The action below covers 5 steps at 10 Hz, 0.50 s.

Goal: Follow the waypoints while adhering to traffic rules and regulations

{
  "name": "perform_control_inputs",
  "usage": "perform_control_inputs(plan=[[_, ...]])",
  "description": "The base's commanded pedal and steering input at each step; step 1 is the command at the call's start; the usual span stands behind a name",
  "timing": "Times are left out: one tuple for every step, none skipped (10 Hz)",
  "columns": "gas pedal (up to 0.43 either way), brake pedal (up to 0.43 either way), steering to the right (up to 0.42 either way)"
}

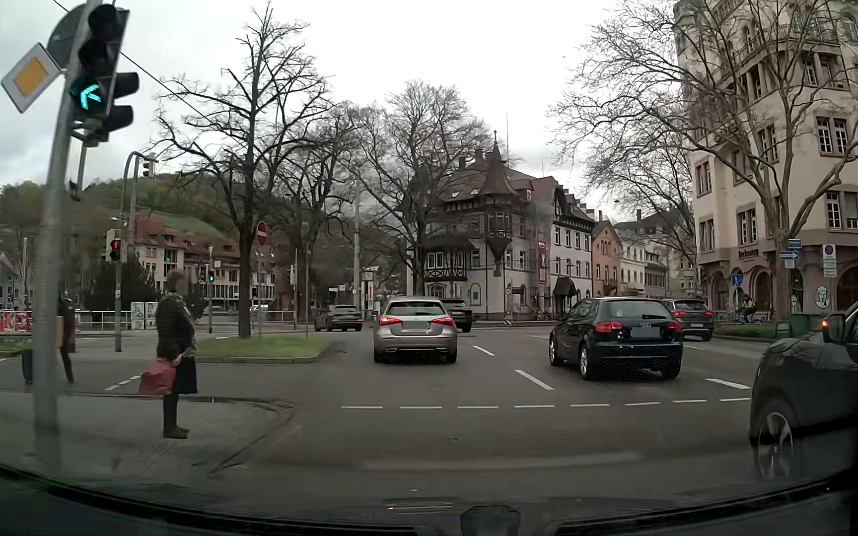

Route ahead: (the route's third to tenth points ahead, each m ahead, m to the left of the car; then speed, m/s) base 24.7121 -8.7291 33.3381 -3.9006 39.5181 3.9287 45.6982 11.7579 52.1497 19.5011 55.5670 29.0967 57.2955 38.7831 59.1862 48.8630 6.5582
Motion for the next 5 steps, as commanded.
perform_control_inputs(plan=[[0.228,0.0,-0.006],[0.228,0.0,-0.008],[0.22,0.0,-0.014],[0.189,0.0,-0.017],[0.189,0.0,-0.018]])
